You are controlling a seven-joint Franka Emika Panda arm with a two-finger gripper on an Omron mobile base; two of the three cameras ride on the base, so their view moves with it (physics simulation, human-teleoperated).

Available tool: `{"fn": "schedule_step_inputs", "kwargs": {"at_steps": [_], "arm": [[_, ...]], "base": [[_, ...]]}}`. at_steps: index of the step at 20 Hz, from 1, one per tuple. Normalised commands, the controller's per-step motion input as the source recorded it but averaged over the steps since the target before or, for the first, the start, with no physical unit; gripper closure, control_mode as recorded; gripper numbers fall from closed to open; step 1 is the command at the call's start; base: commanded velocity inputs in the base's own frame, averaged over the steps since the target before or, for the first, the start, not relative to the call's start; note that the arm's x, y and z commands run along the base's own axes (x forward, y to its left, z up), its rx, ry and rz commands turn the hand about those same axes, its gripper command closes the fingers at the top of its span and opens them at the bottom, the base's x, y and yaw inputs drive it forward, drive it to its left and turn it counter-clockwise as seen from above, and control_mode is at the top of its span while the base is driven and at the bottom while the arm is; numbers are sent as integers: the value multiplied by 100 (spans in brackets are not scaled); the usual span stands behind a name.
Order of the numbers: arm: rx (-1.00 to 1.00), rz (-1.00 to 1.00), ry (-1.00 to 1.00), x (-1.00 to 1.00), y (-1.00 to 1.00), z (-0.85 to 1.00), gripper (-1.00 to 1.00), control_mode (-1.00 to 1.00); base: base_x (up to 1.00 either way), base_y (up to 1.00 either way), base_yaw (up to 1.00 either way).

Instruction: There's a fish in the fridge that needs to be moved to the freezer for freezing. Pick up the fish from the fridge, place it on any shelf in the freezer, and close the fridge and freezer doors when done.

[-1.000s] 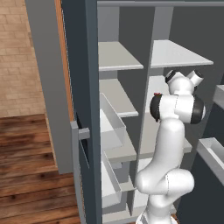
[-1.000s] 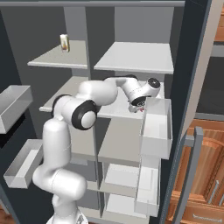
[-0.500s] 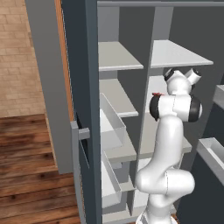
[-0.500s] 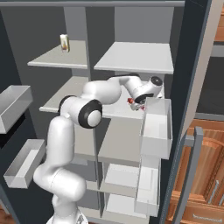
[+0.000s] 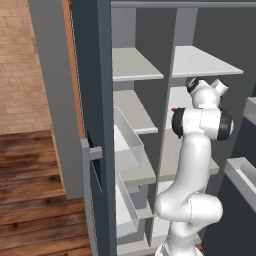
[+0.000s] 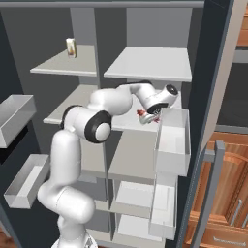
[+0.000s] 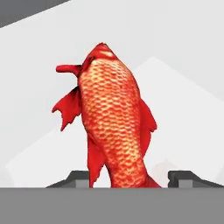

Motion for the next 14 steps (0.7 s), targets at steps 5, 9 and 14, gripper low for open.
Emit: {"fn": "schedule_step_inputs", "kwargs": {"at_steps": [5, 9, 14], "arm": [[-4, 16, -6, -88, 95, -100, 100, -100], [-1, 9, -1, -64, 54, -89, 100, -100], [-1, 0, -15, -98, 48, -17, 100, -100]], "base": [[0, 0, 0], [0, 0, 0], [0, 0, 0]]}}
